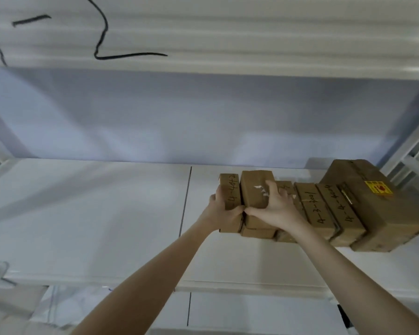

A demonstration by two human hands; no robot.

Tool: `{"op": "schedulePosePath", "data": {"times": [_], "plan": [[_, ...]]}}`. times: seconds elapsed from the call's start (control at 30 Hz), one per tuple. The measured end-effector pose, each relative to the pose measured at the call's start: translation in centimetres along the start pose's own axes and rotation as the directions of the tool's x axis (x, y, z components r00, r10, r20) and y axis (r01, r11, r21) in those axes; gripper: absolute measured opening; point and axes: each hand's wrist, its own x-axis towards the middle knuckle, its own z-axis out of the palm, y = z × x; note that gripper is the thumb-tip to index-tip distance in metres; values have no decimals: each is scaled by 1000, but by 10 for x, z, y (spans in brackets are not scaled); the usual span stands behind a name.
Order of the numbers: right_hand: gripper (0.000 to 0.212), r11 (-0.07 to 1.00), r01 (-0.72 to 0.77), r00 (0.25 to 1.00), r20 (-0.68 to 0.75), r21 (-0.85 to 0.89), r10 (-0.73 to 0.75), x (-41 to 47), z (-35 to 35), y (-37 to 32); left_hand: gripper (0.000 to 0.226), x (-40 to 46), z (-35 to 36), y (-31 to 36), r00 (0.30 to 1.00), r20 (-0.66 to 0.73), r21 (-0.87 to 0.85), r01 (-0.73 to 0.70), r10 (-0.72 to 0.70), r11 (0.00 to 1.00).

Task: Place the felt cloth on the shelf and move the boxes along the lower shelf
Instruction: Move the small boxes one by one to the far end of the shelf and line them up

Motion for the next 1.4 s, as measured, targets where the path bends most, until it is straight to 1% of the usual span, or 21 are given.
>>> {"op": "schedulePosePath", "data": {"times": [0.1, 0.2, 0.3, 0.37, 0.43, 0.53, 0.57, 0.63, 0.7, 0.77, 0.87, 0.93, 0.97, 1.03, 1.1, 1.13, 1.17, 1.23, 1.3, 1.33, 1.4], "plan": [[89, 998, 24, 1000, 1, 51, -24, 4, -3, 1, 88, 1, 8, 6, 997, -75, 119, 42, -33, 992], [73, 973, 21, 1000, -2, 229, -22, 7, -10, 2, 83, 2, 6, 4, 991, -126, 217, 62, -35, 974], [47, 894, 25, 998, 42, 447, -48, 8, -16, -2, 71, -1, -7, -1, 979, -196, 201, 90, -50, 975], [37, 867, 8, 994, 88, 498, -60, 12, -13, -8, 66, -3, -19, -6, 964, -259, 162, 112, -67, 980], [38, 851, -32, 987, 150, 524, -56, 16, -4, -19, 63, -5, -31, -12, 948, -309, 106, 112, -74, 988], [50, 818, -67, 974, 216, 571, -71, 19, 15, -34, 60, -13, -46, -17, 928, -366, -29, 57, -64, 998], [51, 806, -64, 969, 231, 589, -92, 18, 21, -38, 58, -17, -48, -16, 921, -386, -47, 40, -55, 998], [53, 785, -49, 959, 249, 618, -136, 17, 30, -43, 58, -25, -53, -15, 904, -428, -22, -15, 4, 1000], [51, 766, -22, 952, 247, 642, -180, 15, 32, -47, 64, -31, -57, -13, 889, -455, 0, -57, 51, 998], [41, 727, -14, 950, 237, 686, -205, 16, 29, -51, 69, -32, -62, -12, 890, -455, -58, -58, 25, 997], [35, 687, 26, 959, 177, 726, -223, 21, 22, -51, 49, -37, -66, -7, 913, -408, -239, -78, -27, 968], [29, 647, 49, 957, 151, 761, -249, 22, 18, -49, 47, -40, -67, -3, 923, -385, -322, -126, -8, 938], [31, 616, 39, 953, 155, 787, -260, 22, 15, -47, 49, -43, -67, -1, 929, -371, -350, -141, 1, 926], [47, 532, -14, 942, 189, 847, -276, 21, 10, -45, 65, -50, -67, 3, 943, -332, -390, -150, 14, 908], [76, 483, -84, 924, 251, 871, -290, 19, 4, -43, 77, -55, -67, 5, 951, -307, -427, -159, 22, 890], [84, 483, -114, 907, 289, 868, -305, 17, 2, -42, 79, -58, -67, 6, 953, -303, -433, -162, 27, 887], [85, 492, -131, 888, 322, 861, -328, 16, 1, -41, 79, -60, -66, 8, 955, -296, -437, -164, 31, 884], [75, 538, -129, 865, 360, 833, -350, 8, -1, -41, 80, -66, -64, 11, 959, -284, -439, -156, 28, 885], [65, 593, -97, 869, 358, 800, -341, 2, 0, -44, 83, -71, -64, 15, 962, -269, -400, -152, 43, 904], [61, 603, -87, 871, 354, 793, -340, 0, 1, -47, 87, -73, -66, 15, 965, -259, -366, -140, 44, 920], [53, 583, -114, 868, 366, 804, -335, -4, 3, -55, 93, -80, -72, 14, 972, -233, -296, -78, 7, 952]]}}
